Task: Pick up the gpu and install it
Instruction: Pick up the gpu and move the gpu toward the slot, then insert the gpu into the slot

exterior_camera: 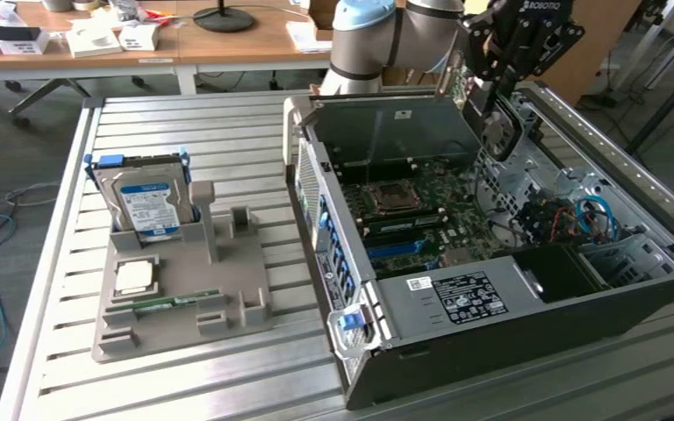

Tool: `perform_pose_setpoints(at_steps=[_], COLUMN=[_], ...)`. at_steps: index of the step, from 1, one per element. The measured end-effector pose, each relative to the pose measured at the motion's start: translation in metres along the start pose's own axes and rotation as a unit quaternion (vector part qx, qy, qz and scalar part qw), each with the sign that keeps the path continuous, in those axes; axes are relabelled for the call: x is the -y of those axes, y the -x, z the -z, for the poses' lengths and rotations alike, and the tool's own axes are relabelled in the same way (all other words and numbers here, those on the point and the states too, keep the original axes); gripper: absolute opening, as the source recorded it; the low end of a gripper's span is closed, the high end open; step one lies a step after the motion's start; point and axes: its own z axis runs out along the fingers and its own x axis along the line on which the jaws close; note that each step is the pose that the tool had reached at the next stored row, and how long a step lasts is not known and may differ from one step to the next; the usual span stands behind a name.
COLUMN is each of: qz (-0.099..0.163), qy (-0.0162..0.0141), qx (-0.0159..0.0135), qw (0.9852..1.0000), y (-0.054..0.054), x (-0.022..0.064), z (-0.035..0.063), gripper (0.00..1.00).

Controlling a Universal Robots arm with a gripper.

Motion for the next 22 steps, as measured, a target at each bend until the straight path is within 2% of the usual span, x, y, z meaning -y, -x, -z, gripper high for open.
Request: perform_pose_setpoints(at_steps=[9,22], qz=[0.007,0.007], qy=[0.0001,0.0001], qx=[-0.0001,-0.0002], qw=[1.0,1.0], y=[0.017,0.017], x=[-0.0007,-0.0007], z=[-0.0004,-0.0004], gripper=[0.26,0.26])
